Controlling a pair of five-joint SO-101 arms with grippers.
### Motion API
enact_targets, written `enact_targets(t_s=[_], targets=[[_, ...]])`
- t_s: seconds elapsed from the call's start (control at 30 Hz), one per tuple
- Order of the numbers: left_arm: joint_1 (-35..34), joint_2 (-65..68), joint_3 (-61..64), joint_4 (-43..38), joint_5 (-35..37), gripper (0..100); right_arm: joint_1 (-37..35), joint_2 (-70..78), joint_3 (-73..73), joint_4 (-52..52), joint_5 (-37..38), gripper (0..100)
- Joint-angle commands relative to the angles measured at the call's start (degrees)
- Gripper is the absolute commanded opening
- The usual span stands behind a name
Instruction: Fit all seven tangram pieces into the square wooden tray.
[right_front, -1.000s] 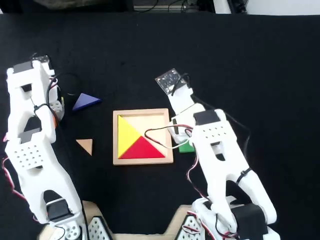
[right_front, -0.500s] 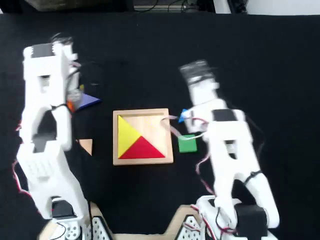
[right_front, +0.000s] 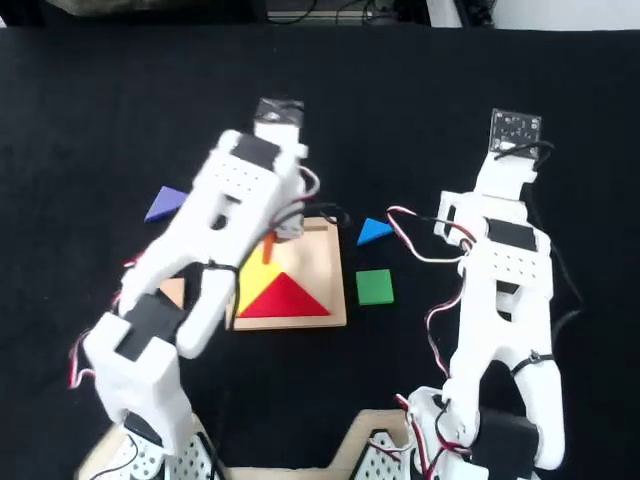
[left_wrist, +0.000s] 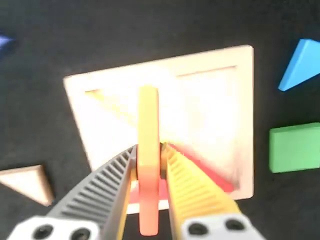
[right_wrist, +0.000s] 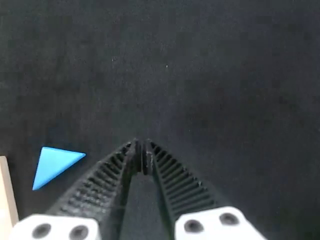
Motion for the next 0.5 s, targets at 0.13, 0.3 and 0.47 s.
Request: enact_targets(t_s=[0.13, 0.3, 0.47], targets=[[5.93, 4.04, 0.75, -5.98, 7.82, 3, 0.88, -1.45, 0.13, -2.37, -0.62, 2.5], [7.60, 6.68, 0.13, -6.59, 11.69, 3, 0.62, -1.45, 2.15, -5.89, -0.62, 2.5], [7.16, 9.05, 2.24, -10.37, 11.78, 3, 0.53, -1.45, 2.15, -5.71, -0.62, 2.5]])
